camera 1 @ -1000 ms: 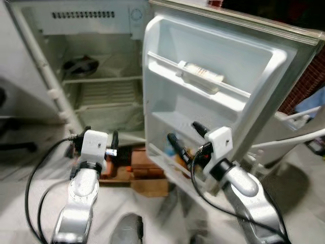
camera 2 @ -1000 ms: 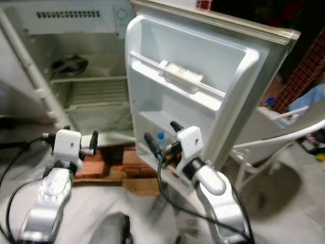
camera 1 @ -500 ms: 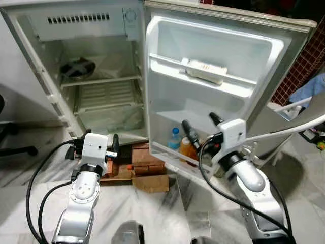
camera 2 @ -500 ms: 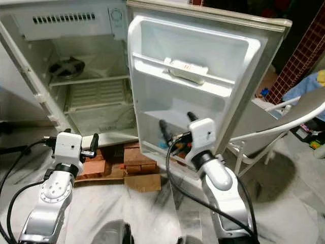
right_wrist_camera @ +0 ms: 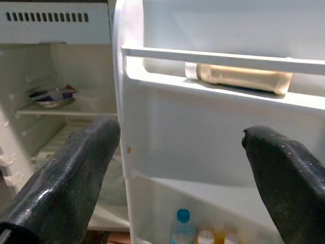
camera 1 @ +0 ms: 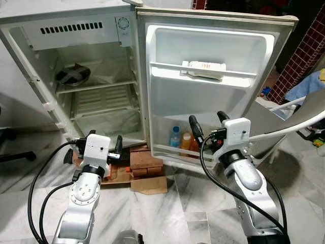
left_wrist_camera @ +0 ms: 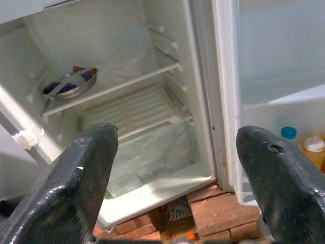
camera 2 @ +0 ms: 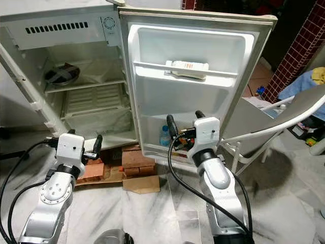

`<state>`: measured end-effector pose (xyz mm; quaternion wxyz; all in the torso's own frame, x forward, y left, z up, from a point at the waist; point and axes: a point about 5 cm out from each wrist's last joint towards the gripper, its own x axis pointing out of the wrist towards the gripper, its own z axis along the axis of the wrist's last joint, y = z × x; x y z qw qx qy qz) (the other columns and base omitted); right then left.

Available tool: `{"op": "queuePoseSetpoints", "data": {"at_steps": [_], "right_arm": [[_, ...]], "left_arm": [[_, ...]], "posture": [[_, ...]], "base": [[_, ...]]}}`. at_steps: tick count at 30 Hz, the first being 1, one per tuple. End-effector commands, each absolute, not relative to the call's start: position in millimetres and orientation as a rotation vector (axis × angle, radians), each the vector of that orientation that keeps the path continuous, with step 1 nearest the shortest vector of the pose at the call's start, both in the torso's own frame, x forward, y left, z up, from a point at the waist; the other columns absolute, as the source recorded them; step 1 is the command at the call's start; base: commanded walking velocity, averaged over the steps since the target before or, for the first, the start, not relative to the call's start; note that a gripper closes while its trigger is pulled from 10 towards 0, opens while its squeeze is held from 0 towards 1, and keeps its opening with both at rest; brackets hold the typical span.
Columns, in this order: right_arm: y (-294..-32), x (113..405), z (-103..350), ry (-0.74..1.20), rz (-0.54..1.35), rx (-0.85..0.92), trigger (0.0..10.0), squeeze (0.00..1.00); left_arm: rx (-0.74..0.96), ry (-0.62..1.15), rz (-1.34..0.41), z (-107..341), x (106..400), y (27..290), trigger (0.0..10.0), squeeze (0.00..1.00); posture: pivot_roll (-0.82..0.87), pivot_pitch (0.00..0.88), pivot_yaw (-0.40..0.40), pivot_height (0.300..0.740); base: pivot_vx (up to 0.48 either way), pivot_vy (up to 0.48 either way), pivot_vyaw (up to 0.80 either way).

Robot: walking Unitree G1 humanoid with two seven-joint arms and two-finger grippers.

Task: Restocking fridge

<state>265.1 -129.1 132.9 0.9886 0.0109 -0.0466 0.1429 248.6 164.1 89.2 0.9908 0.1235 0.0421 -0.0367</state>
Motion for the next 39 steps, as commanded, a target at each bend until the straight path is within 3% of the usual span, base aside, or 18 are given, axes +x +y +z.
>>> {"op": "queuePoseSetpoints", "data": {"at_steps": [1,15,24,30,33,39], "right_arm": [[-130,269,136,-0.104,0.273,0.011,10.0,0.0],[-119,268,142,-0.14,0.358,0.02,10.0,0.0],[-116,271,147,-0.161,0.382,0.027,10.0,0.0],[-112,269,146,-0.159,0.421,0.049,10.0,0.0],[-108,267,146,-0.154,0.466,0.063,10.0,0.0],[-87,241,128,0.032,0.815,0.203,10.0,0.0]], "left_arm": [[0.251,0.061,-0.09,95,251,162,10.0,0.0],[0.26,0.07,-0.101,94,253,157,10.0,0.0],[0.271,0.066,-0.109,93,255,154,10.0,0.0],[0.275,0.068,-0.14,93,253,148,10.0,0.0],[0.274,0.066,-0.149,93,252,147,10.0,0.0],[0.262,0.091,-0.234,90,247,136,10.0,0.0]], "posture": [[0.07,0.0,0.008,0.74],[0.07,0.0,0.0,0.74],[0.07,0.0,-0.004,0.74],[0.07,0.0,-0.005,0.74],[0.07,0.0,-0.005,0.74],[0.08,0.0,-0.005,0.74]], "base": [[0.337,-0.337,0.0],[0.341,-0.333,0.0],[0.342,-0.329,0.67],[0.0,-0.464,0.0],[0.0,-0.472,0.0],[0.0,-0.48,0.0]]}}
